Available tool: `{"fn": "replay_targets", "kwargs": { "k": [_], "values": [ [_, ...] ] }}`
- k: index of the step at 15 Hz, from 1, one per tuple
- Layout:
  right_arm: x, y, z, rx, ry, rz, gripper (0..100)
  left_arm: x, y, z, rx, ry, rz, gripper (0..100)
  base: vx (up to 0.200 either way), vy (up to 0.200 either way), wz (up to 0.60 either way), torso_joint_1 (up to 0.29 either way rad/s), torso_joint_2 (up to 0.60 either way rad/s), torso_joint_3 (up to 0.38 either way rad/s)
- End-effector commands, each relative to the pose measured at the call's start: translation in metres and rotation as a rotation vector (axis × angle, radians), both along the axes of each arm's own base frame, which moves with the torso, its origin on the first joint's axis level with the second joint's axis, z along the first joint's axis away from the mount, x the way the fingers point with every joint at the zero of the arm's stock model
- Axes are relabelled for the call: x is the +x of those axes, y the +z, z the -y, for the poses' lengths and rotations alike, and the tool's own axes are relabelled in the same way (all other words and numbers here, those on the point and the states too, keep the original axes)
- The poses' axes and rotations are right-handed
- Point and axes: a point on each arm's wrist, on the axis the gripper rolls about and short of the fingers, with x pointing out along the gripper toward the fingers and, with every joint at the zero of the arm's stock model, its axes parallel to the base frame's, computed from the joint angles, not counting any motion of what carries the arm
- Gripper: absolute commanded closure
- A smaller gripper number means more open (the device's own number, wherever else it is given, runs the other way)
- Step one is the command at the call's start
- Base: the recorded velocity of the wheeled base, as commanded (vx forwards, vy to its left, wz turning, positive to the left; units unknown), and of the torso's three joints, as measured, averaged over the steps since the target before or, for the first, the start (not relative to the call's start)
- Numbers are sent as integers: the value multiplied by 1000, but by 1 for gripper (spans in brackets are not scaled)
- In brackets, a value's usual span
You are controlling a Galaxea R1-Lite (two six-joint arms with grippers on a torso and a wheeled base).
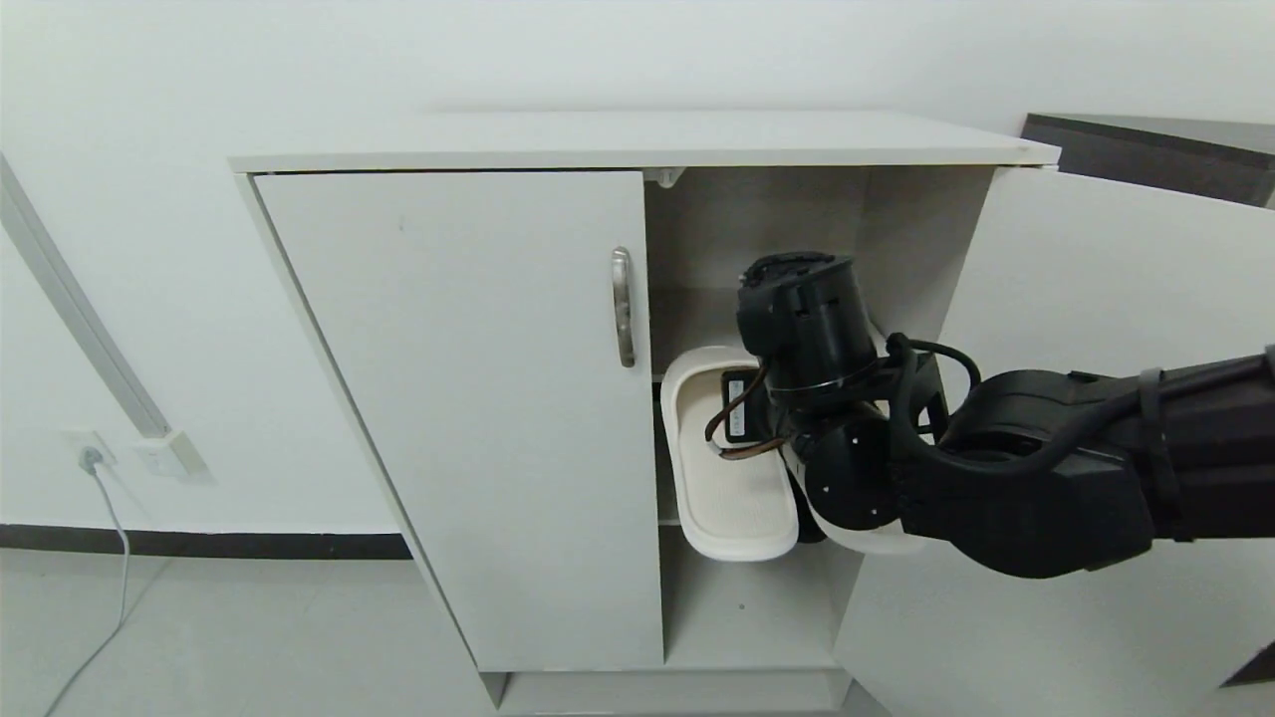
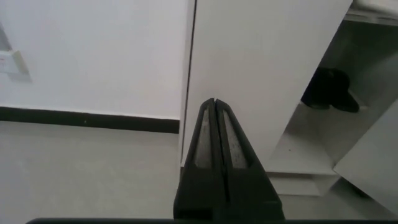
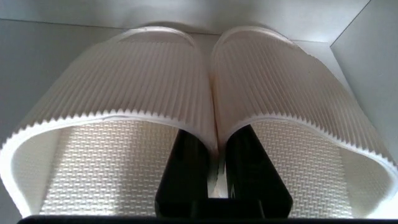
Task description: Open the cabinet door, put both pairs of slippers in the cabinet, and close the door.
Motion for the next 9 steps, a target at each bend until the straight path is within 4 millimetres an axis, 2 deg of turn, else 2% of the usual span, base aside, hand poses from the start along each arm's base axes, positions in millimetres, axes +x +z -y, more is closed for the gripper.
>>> {"fn": "replay_targets", "kwargs": {
  "k": [1,4,9],
  "values": [
    [1,1,1,3,-3,3,100,0,0,0,0,2,0,100,200,0,0,7,2,2],
    [2,0,1,-1,-6,0,100,0,0,0,0,2,2,100,200,0,0,4,1,4],
    [13,-9,3,-15,-25,-13,100,0,0,0,-2,2,2,100,0,0,0,0,0,0]
  ]
}}
